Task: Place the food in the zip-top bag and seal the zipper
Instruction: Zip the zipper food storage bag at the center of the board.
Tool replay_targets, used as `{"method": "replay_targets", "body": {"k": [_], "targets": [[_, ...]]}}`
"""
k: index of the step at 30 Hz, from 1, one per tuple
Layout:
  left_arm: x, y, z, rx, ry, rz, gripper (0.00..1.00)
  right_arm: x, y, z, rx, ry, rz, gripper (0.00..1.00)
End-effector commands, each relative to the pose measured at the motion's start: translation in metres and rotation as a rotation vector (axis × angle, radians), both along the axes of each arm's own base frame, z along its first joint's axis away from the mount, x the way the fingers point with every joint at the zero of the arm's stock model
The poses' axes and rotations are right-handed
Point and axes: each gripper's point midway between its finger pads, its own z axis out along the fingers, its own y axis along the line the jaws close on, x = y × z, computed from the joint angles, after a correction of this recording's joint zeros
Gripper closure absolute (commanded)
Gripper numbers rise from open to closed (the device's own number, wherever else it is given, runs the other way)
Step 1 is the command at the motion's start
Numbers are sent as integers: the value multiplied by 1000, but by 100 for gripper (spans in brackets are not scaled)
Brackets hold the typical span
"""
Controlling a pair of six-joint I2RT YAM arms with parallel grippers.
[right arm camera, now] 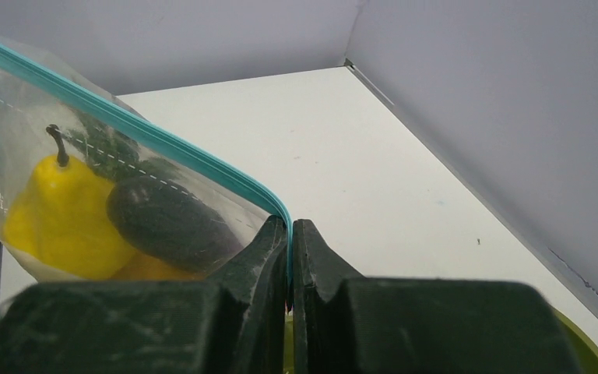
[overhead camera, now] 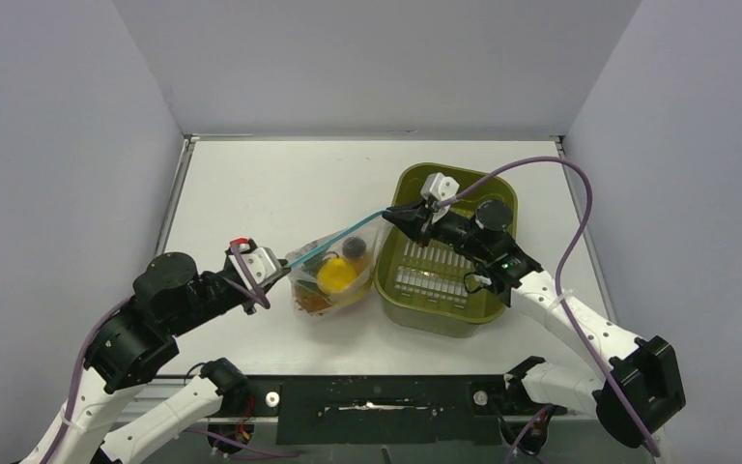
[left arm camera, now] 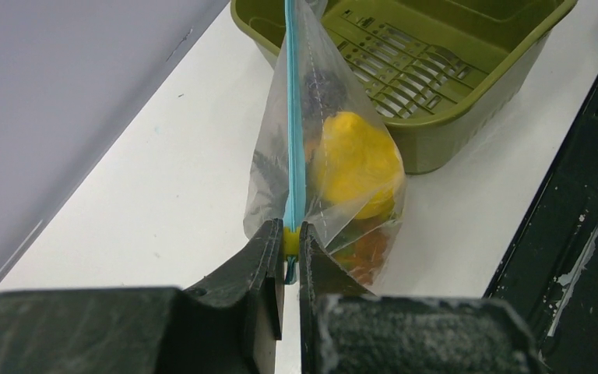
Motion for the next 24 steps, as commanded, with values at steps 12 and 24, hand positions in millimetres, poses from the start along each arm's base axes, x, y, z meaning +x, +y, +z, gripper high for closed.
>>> {"method": "replay_targets", "body": {"k": [12, 24], "targets": [[20, -5, 8, -237, 73, 164, 100, 60, -10, -18, -11, 17, -122, 92], [66, 13, -29, -402, 178, 519, 100, 48, -18, 19, 43, 148, -175, 23]]}}
